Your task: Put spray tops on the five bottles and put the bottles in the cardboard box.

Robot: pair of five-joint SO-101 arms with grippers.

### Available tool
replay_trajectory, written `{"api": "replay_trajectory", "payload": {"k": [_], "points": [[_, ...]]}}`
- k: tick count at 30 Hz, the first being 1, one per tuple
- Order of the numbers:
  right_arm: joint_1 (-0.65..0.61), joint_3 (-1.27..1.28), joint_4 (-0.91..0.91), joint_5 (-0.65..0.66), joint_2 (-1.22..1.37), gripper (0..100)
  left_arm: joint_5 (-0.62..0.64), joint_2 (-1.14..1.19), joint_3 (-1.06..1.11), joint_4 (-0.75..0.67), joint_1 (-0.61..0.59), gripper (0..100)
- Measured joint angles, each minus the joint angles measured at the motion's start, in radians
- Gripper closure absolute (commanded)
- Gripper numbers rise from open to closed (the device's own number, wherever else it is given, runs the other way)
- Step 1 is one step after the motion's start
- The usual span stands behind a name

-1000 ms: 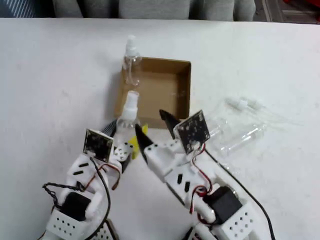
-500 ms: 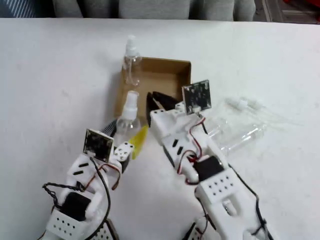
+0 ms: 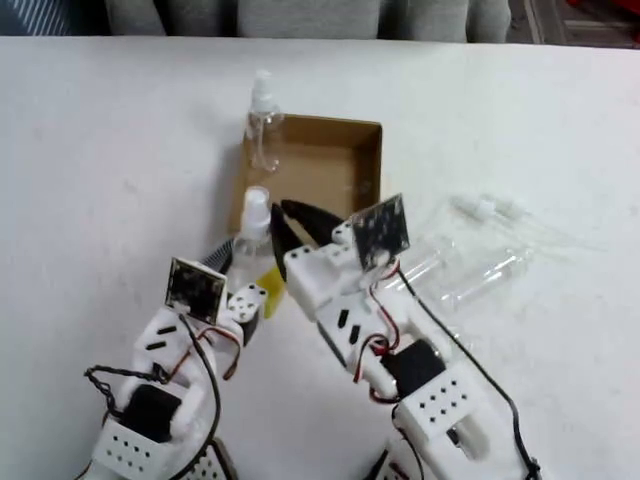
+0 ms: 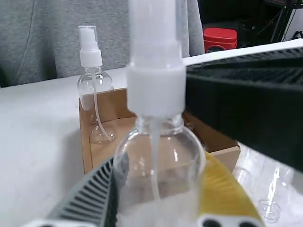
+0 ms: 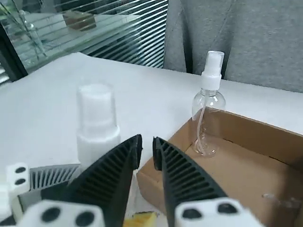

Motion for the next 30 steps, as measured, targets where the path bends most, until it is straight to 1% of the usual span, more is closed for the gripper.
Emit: {"api": "replay_trajectory", "payload": {"k": [4,8,11,14,17,19,22,24,30], "points": [[0.0,0.015,0.009,0.061,-0.011,98.3,-0.003,0.0,0.0,0.0,0.0,98],[0.0,0.015,0.074,0.074,-0.02,98.3,-0.003,0.0,0.0,-0.002,-0.015,98],[0.0,0.015,0.107,0.074,-0.02,98.3,-0.003,0.0,0.0,-0.04,-0.048,98],[0.043,0.015,0.15,0.074,-0.02,98.3,0.0,0.0,0.0,-0.072,-0.074,98],[0.086,0.015,0.227,0.074,-0.02,98.3,0.074,0.0,0.0,-0.115,-0.103,98],[0.091,0.015,0.279,0.074,-0.02,98.3,0.14,0.0,0.0,-0.146,-0.126,98],[0.083,0.015,0.338,0.074,-0.02,98.3,0.186,0.0,0.0,-0.178,-0.149,98],[0.077,0.015,0.37,0.074,-0.02,98.3,0.192,0.0,0.0,-0.186,-0.149,98],[-0.008,0.015,0.42,0.074,-0.02,98.3,0.195,0.0,-0.002,-0.189,-0.152,98]]}}
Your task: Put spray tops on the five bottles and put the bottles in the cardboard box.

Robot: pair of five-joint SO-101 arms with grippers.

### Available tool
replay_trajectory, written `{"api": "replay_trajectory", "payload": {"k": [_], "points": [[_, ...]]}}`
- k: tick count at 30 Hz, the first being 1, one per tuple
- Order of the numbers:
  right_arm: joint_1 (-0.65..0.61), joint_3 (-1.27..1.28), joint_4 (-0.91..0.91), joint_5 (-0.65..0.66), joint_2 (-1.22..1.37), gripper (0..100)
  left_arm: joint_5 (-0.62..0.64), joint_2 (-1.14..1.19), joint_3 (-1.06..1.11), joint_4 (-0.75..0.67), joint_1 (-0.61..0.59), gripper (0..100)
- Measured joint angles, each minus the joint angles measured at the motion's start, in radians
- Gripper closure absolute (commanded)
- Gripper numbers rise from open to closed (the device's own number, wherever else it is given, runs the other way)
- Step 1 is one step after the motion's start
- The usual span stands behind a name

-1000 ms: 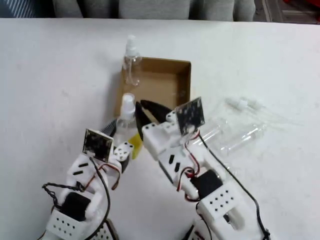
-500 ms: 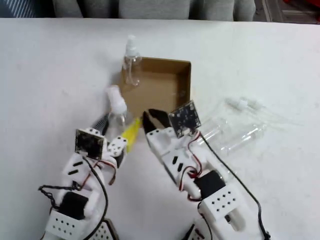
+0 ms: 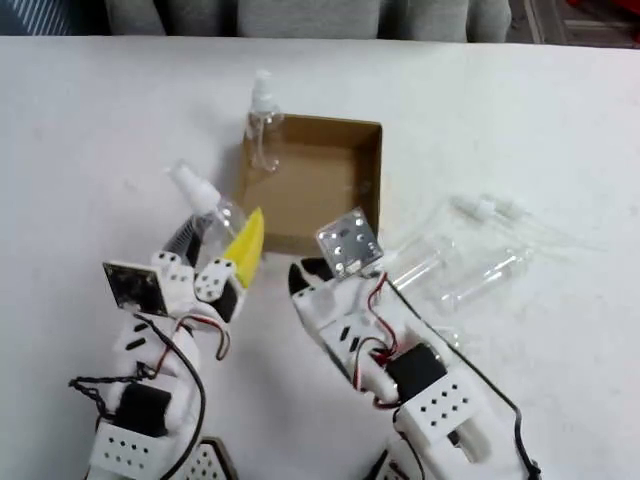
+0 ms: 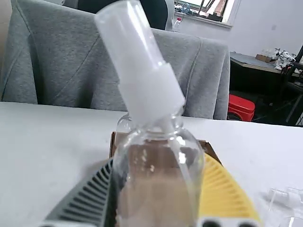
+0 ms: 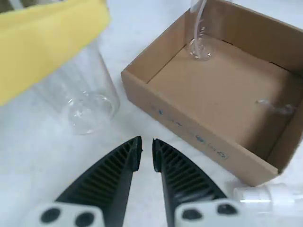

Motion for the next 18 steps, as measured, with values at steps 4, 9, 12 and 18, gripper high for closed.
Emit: {"api": "replay_trajectory", "payload": {"k": [4,9,12,18], "points": [[-0.044,0.0,0.0,0.0,0.0,98.3,0.003,0.0,-0.006,0.0,-0.002,98],[-0.069,0.0,0.0,0.0,0.0,98.3,0.003,0.118,-0.117,0.011,-0.002,98],[-0.069,0.0,0.0,0.0,0.0,98.3,0.003,0.273,-0.209,0.015,-0.002,98],[-0.132,0.0,0.0,0.0,-0.006,98.3,0.003,0.58,-0.282,-0.095,-0.005,98]]}}
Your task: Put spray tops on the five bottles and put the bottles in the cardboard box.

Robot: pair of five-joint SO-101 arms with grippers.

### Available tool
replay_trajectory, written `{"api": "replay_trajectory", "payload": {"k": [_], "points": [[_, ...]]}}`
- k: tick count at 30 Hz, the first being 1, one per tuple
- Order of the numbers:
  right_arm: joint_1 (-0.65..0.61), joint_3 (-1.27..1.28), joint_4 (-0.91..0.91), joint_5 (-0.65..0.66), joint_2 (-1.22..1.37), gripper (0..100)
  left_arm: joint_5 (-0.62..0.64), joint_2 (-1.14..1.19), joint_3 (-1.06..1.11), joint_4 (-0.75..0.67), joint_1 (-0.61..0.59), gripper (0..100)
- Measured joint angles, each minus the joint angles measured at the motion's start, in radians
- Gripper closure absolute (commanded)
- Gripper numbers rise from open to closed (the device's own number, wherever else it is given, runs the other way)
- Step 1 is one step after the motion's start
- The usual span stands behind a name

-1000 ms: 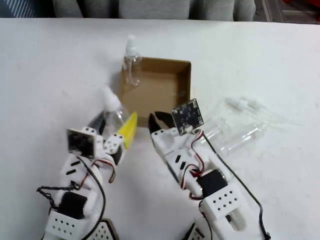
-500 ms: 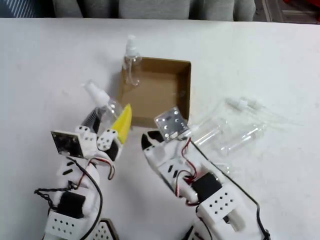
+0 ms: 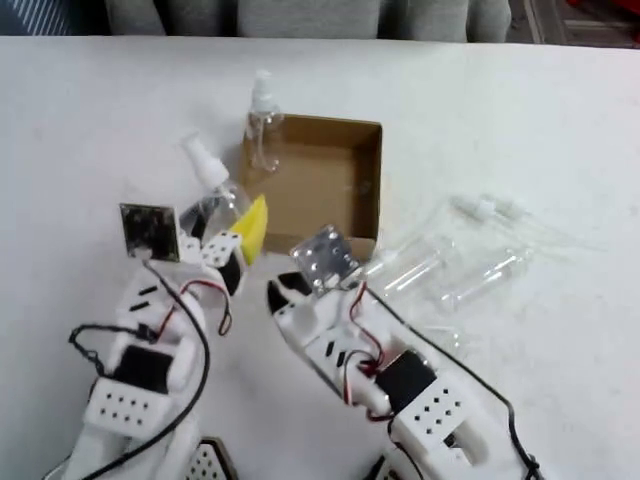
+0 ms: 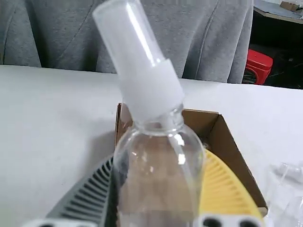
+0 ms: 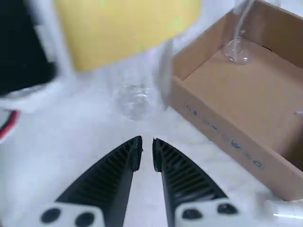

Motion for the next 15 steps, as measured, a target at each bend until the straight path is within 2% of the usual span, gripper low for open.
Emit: {"api": "replay_trajectory", "payload": {"k": [5,10,12,15], "points": [[-0.13,0.086,-0.028,0.0,-0.115,98.3,0.0,0.103,0.0,-0.089,0.0,98],[-0.144,0.275,-0.245,0.0,-0.292,98.3,0.0,0.103,0.0,-0.095,0.0,98],[-0.144,0.347,-0.347,0.0,-0.347,98.3,0.0,0.1,-0.009,-0.077,0.0,98],[-0.144,0.374,-0.394,0.0,-0.382,98.3,0.0,0.066,-0.072,0.026,0.002,98]]}}
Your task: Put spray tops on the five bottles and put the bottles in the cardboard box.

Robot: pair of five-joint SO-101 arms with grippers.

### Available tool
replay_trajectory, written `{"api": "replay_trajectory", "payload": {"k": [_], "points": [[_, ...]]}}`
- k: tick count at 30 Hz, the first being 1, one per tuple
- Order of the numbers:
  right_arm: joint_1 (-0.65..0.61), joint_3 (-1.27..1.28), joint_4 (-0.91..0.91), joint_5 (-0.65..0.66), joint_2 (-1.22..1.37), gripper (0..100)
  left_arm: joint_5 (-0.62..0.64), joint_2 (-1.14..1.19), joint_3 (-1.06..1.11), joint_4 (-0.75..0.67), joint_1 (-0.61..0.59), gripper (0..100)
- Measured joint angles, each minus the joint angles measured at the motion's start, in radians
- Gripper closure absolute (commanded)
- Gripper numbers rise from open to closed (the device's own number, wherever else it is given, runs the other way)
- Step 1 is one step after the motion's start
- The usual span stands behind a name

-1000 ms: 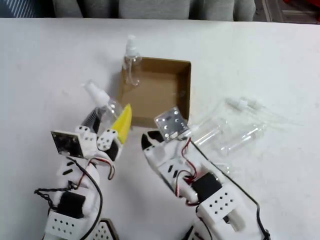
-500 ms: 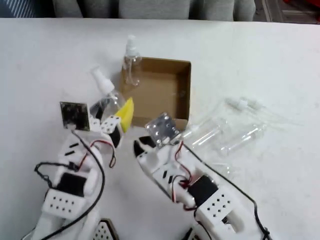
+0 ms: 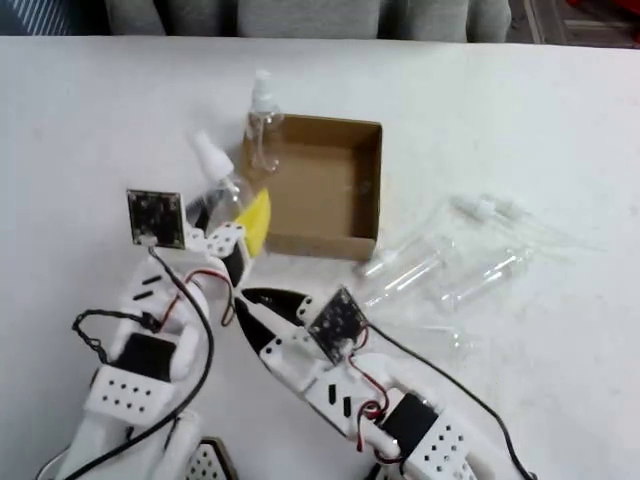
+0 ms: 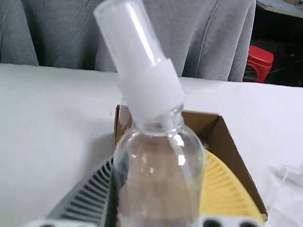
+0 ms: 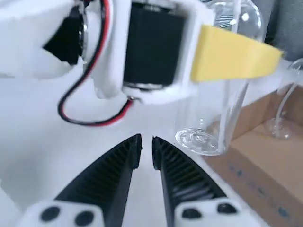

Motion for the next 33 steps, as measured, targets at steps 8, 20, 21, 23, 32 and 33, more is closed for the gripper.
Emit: {"api": "replay_trajectory", "payload": {"k": [8,20,21,23,32,33], "points": [[0.0,0.002,-0.023,0.0,-0.003,98.3,0.0,-0.094,-0.11,0.307,0.002,98],[-0.008,0.002,-0.023,0.0,-0.02,98.3,0.0,-0.244,-0.11,0.411,0.109,98],[-0.009,0.002,-0.023,0.0,-0.02,98.3,0.0,-0.265,-0.11,0.428,0.109,98],[-0.009,0.002,-0.025,0.0,-0.02,98.3,0.0,-0.304,-0.11,0.454,0.109,98],[-0.012,0.002,-0.025,0.0,-0.012,98.3,-0.002,-0.394,-0.11,0.559,0.107,98],[-0.012,0.002,-0.025,0.002,-0.006,98.3,-0.002,-0.396,-0.11,0.568,0.107,98]]}}
